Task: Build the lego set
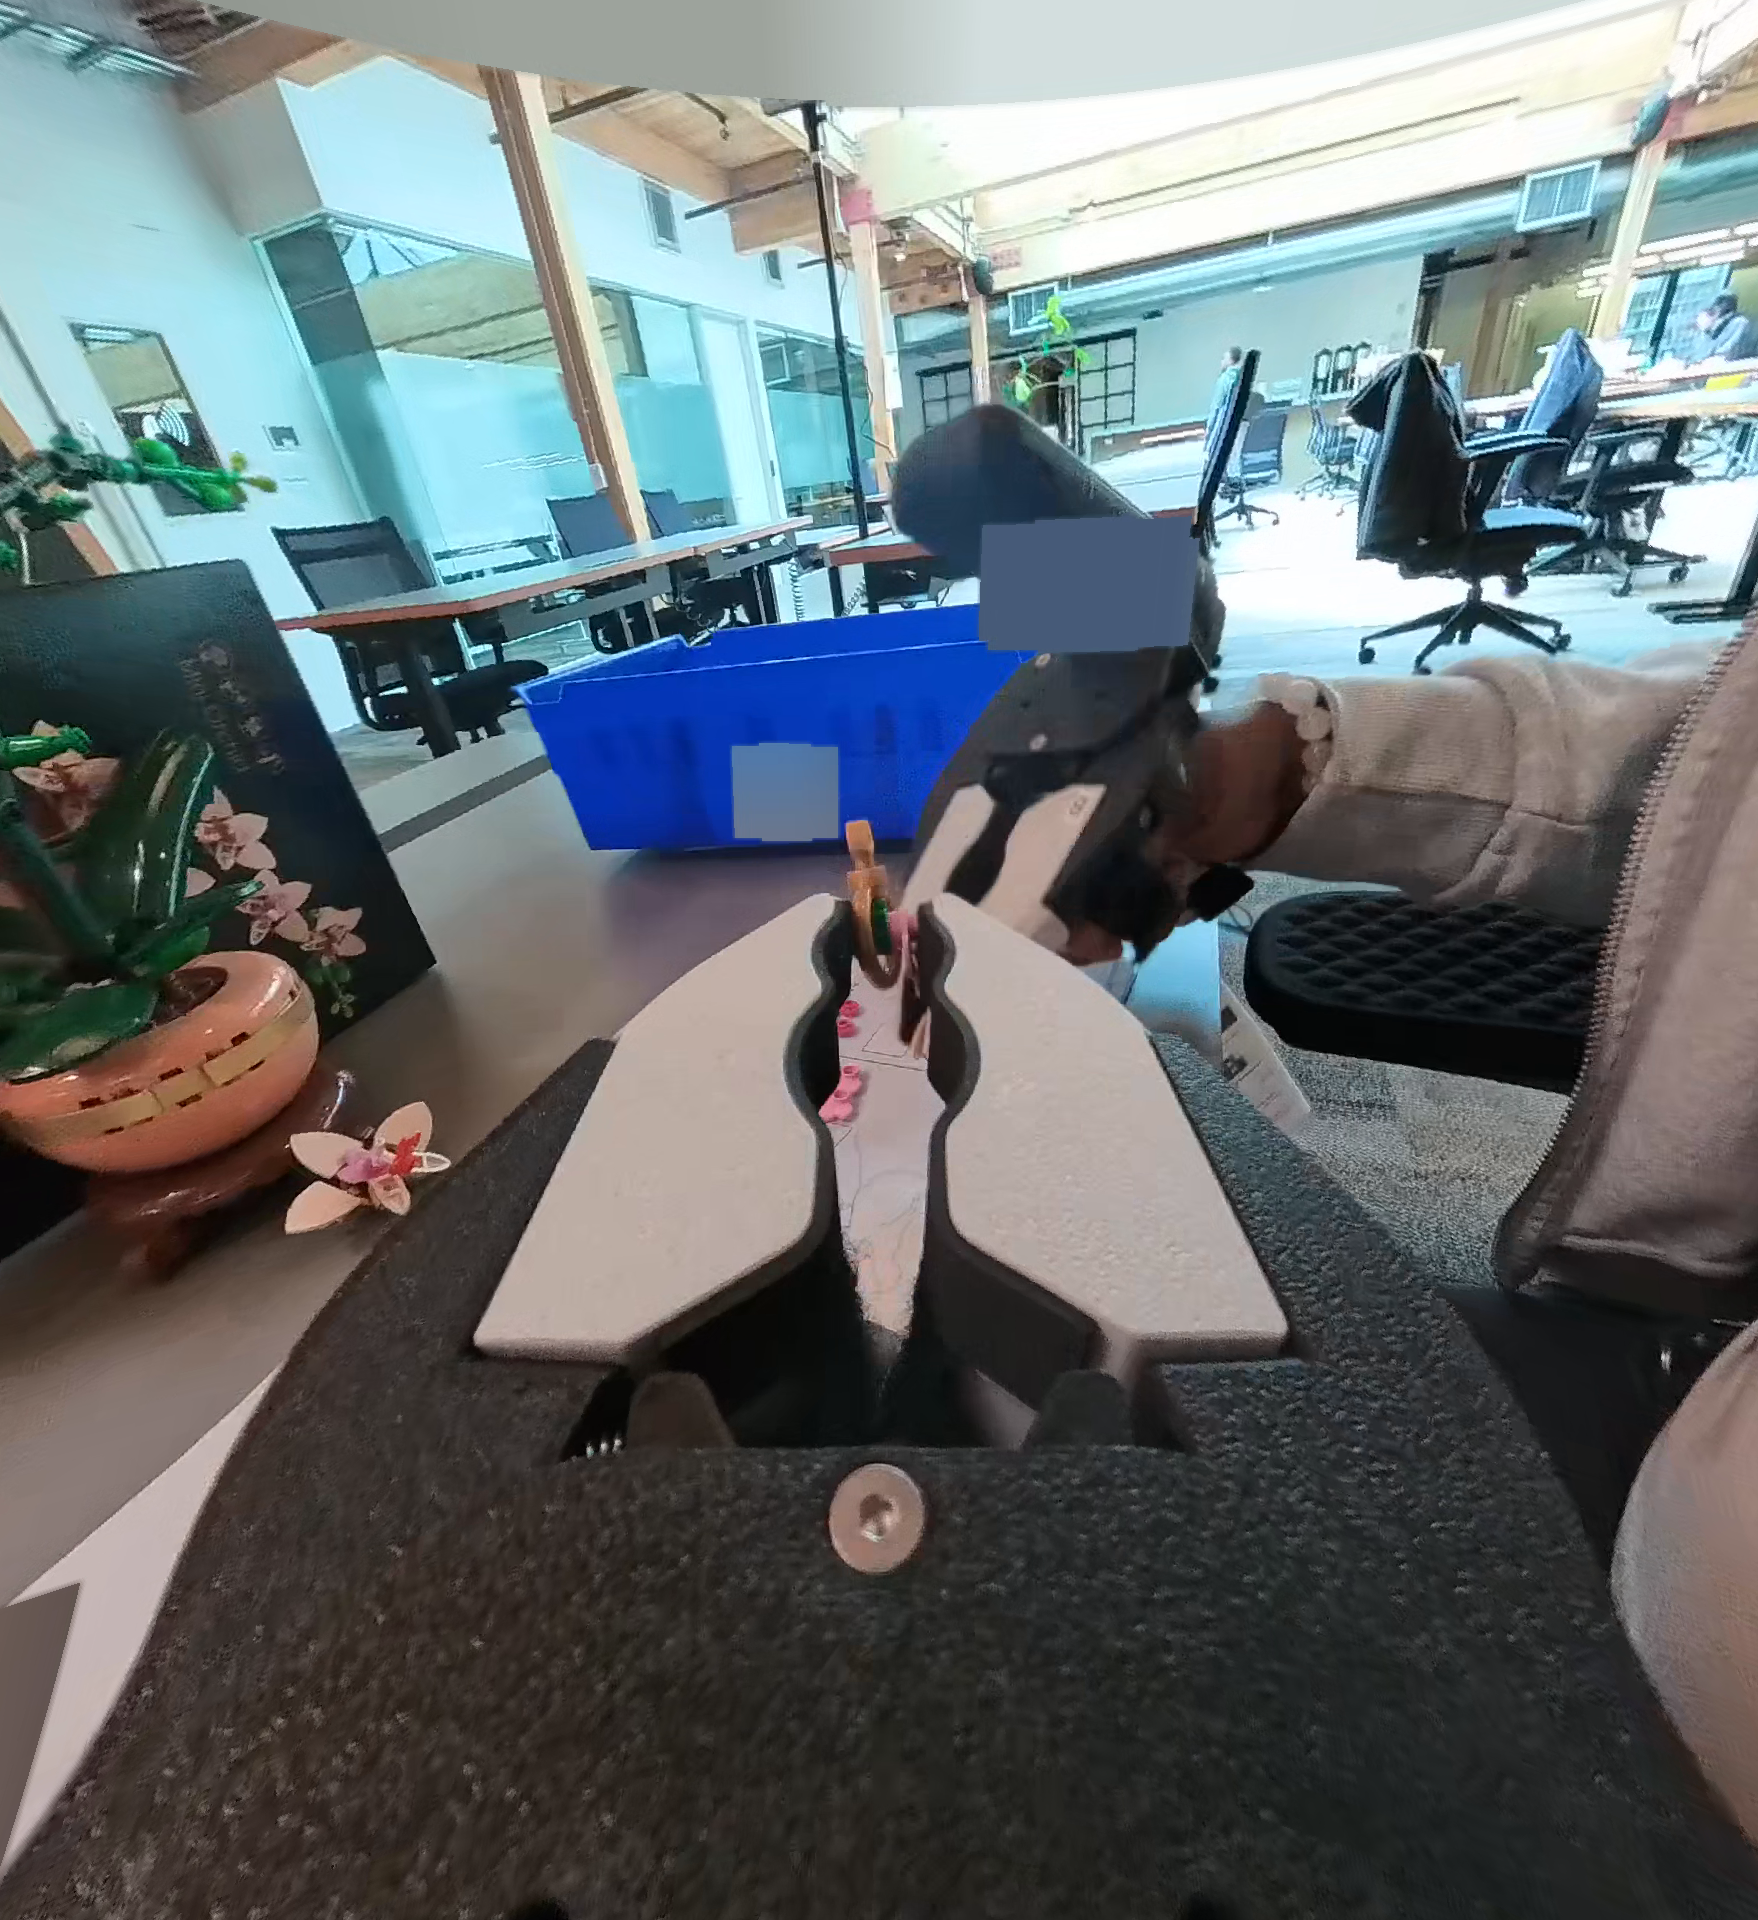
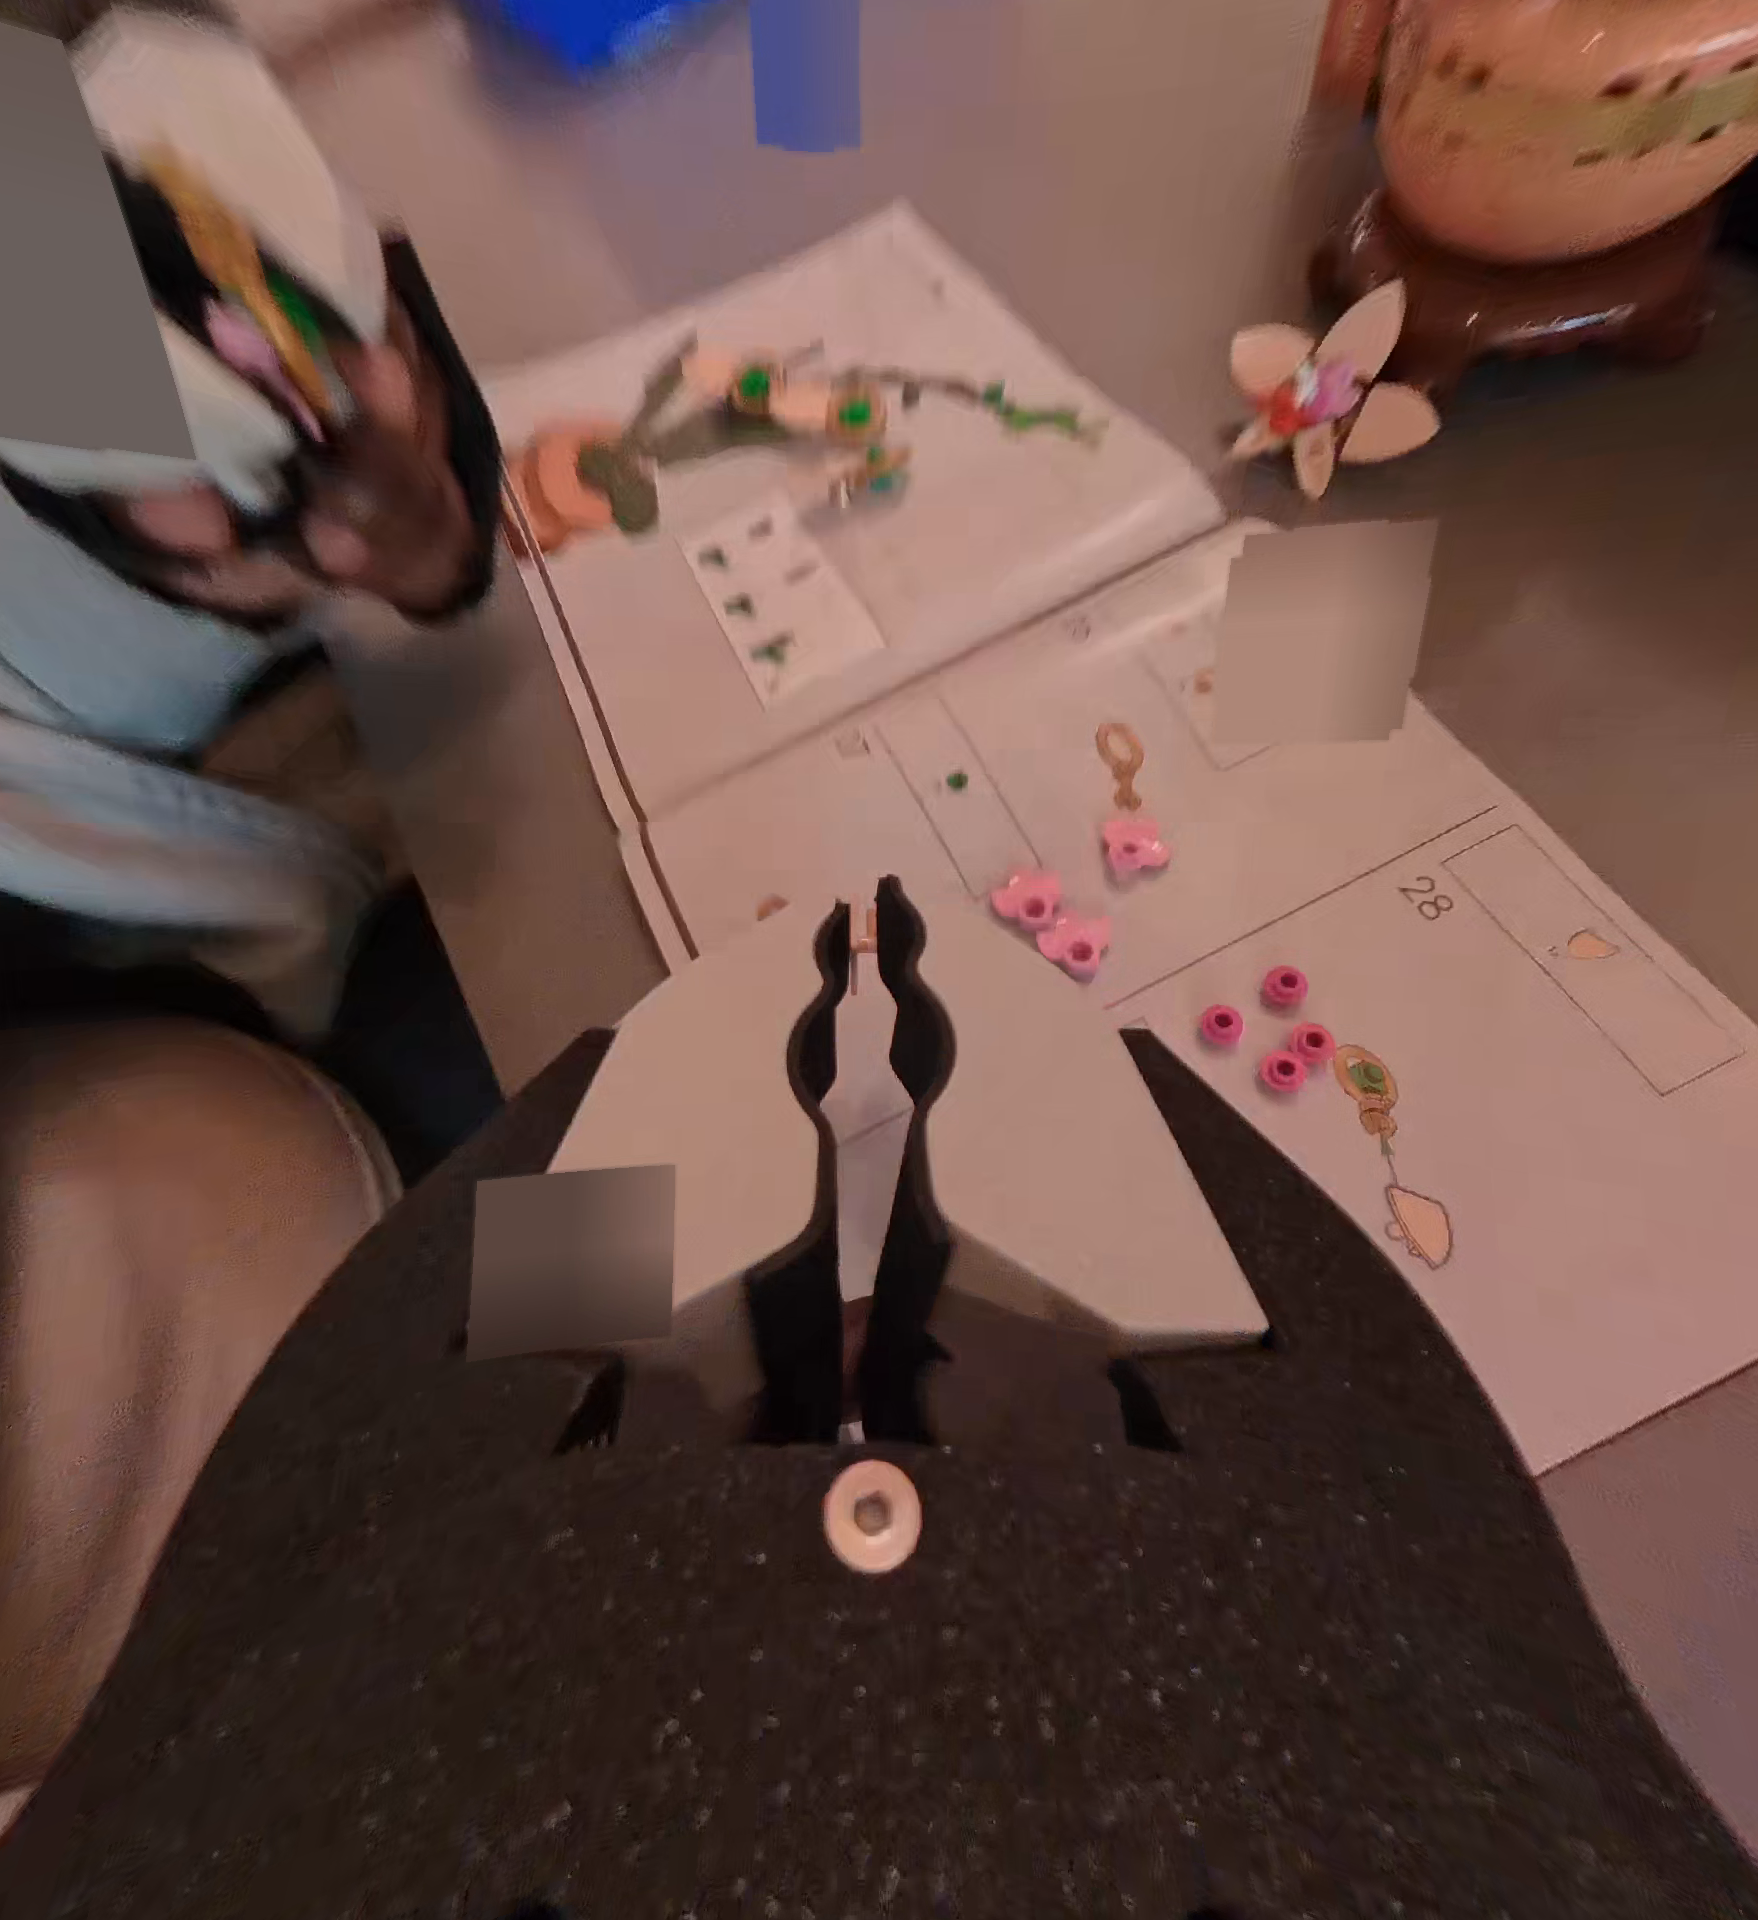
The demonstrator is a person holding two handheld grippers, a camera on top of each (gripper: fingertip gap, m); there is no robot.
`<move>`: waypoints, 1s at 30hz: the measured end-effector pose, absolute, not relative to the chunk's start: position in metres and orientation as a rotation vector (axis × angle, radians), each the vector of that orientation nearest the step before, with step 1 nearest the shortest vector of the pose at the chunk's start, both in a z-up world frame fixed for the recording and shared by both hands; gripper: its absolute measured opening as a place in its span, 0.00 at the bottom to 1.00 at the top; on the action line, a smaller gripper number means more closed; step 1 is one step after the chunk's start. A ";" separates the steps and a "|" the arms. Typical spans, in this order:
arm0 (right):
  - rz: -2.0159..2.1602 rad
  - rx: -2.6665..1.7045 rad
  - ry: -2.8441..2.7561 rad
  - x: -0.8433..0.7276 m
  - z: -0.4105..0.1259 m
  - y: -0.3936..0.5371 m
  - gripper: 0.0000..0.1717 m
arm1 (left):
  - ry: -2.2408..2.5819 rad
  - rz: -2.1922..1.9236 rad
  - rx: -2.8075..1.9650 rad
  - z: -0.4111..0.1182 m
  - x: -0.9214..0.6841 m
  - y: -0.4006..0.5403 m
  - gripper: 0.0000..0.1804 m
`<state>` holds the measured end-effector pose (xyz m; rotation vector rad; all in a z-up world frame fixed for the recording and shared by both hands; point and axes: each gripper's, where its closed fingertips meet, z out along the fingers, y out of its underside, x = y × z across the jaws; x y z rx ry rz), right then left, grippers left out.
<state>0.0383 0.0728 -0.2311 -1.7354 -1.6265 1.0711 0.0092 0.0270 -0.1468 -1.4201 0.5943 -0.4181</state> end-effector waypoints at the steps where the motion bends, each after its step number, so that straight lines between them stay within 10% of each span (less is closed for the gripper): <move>1: 1.014 -1.728 -1.668 0.037 -0.236 0.071 0.02 | 0.593 -0.418 -1.418 -0.147 0.009 0.027 0.06; 30: 0.744 -1.724 -1.558 0.050 -0.253 0.085 0.02 | 0.618 -0.421 -1.422 -0.153 0.015 0.024 0.07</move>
